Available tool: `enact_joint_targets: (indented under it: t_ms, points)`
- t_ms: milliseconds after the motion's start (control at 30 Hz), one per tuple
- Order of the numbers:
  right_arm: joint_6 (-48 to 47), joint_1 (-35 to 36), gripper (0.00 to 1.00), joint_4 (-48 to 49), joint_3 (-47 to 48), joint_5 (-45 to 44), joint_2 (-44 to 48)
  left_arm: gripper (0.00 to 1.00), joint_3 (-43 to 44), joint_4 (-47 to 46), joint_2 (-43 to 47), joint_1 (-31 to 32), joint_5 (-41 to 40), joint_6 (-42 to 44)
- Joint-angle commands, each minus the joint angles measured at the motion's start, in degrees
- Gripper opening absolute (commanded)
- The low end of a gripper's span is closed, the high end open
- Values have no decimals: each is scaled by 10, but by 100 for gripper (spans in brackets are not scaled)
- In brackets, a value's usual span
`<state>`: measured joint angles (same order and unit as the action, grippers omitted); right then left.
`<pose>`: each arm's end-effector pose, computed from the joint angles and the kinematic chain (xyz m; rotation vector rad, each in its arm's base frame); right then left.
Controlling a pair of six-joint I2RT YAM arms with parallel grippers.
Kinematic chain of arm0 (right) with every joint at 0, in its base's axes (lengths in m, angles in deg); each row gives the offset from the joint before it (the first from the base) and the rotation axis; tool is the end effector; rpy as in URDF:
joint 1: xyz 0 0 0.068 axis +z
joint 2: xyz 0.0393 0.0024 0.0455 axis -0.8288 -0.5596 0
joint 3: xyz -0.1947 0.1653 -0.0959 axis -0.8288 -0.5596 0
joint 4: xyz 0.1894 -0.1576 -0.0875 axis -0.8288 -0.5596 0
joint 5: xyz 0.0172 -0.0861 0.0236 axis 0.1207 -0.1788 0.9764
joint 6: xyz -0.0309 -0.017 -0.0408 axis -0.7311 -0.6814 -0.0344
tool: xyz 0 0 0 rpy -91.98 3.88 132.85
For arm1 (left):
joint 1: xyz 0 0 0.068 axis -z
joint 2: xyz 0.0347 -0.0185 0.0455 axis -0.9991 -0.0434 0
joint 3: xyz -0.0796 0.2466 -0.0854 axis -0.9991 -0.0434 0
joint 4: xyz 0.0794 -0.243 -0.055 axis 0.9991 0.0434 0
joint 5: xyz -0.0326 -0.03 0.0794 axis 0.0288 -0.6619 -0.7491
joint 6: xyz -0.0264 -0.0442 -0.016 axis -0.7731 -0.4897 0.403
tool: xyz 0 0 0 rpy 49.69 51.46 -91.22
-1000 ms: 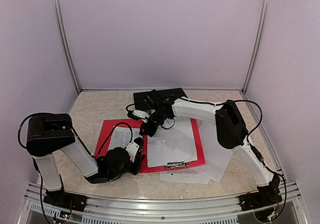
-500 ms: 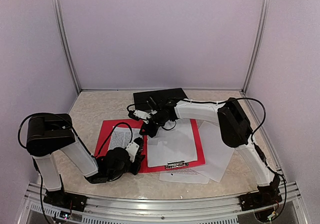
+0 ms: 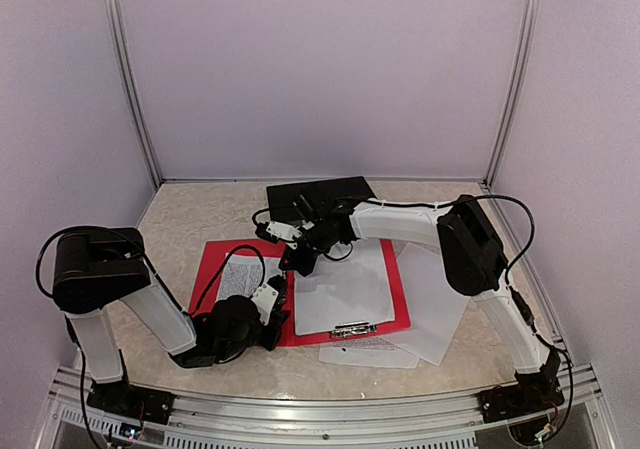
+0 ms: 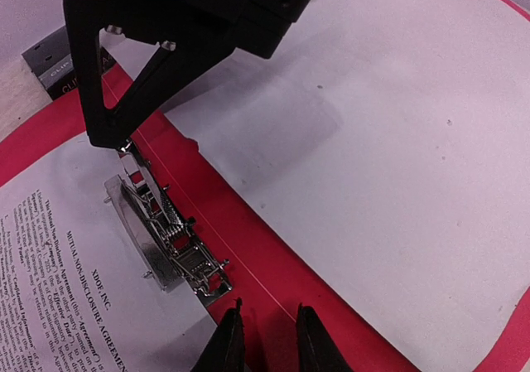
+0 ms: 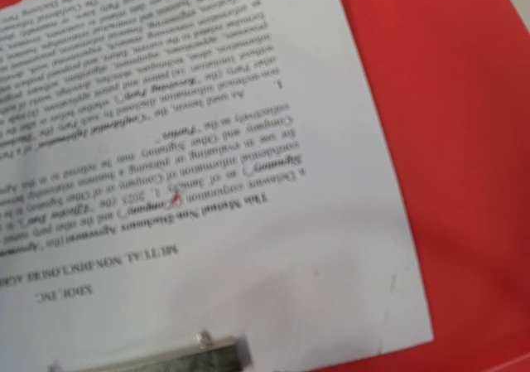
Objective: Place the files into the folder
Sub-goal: Clamp the file and folder with some files.
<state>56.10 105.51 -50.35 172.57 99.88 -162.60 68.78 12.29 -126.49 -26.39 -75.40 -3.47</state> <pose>0.3411 0.4177 0.1476 -1.5218 2.0302 0.6423 0.1467 -0.2375 0.0767 0.7010 1.9187 -0.3387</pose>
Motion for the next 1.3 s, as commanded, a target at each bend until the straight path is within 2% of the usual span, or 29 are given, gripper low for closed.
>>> enact_joint_targets:
  t_ms: [0,467,1267]
  points:
    - [-15,11,0,-76,-18,-35,-24,20,-3,63,-3,0,23,2]
    - [-26,16,0,-79,-10,-13,-30,20,-3,64,-3,0,24,2]
    - [-13,0,0,-104,48,-11,-110,20,1,74,-2,0,27,3]
